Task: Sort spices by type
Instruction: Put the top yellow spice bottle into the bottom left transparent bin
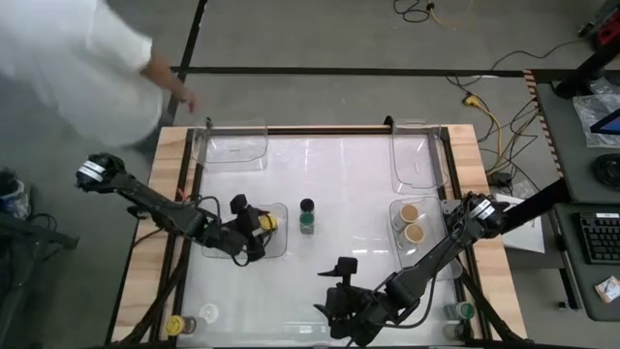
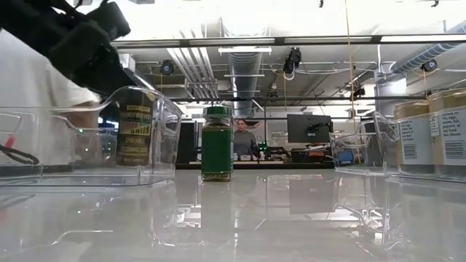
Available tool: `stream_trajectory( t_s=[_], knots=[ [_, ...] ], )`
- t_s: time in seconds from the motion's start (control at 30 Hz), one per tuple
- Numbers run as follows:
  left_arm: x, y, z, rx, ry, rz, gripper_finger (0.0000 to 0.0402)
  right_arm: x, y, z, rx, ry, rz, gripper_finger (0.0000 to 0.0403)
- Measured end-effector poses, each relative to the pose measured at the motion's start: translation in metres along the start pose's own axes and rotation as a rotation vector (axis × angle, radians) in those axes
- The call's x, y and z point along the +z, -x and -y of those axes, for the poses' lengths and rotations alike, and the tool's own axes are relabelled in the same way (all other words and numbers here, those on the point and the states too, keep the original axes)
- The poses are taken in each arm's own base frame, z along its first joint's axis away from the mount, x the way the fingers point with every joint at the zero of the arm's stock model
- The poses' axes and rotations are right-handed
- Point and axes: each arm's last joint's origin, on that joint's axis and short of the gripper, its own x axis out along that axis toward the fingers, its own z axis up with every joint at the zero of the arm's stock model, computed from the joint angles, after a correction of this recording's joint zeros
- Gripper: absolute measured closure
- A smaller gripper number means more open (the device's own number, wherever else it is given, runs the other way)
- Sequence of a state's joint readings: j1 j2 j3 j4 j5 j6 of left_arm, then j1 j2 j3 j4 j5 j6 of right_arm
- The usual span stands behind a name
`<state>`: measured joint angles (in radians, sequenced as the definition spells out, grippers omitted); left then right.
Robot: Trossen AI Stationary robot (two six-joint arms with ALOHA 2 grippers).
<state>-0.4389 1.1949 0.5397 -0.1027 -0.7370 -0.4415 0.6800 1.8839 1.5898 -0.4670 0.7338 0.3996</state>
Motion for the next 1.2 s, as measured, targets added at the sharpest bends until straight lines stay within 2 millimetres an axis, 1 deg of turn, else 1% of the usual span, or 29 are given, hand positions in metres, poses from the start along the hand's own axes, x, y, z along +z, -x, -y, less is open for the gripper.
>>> stream_trajectory(
  t_s=[0.17,0.37,0.7,1.03,1.2],
  knots=[
    [-0.004,-0.011,-0.011,-0.018,0.039,-0.015,0.0177,0.0,0.0,0.0,0.0,0.001,0.0,0.0039],
    [-0.003,-0.021,-0.02,-0.037,0.123,0.019,0.0177,0.0,0.0,0.0,0.0,0.001,-0.001,0.0039],
    [-0.003,-0.022,-0.02,-0.032,0.126,0.022,0.0177,0.0,0.0,0.0,-0.001,-0.004,-0.001,0.0039],
    [-0.008,-0.035,-0.013,-0.012,0.13,0.021,0.0177,-0.003,-0.002,0.0,-0.003,-0.005,-0.007,0.0039],
    [-0.009,-0.037,-0.012,-0.011,0.13,0.022,0.0177,-0.004,-0.002,0.0,-0.004,-0.004,-0.008,0.0039]
  ],
)
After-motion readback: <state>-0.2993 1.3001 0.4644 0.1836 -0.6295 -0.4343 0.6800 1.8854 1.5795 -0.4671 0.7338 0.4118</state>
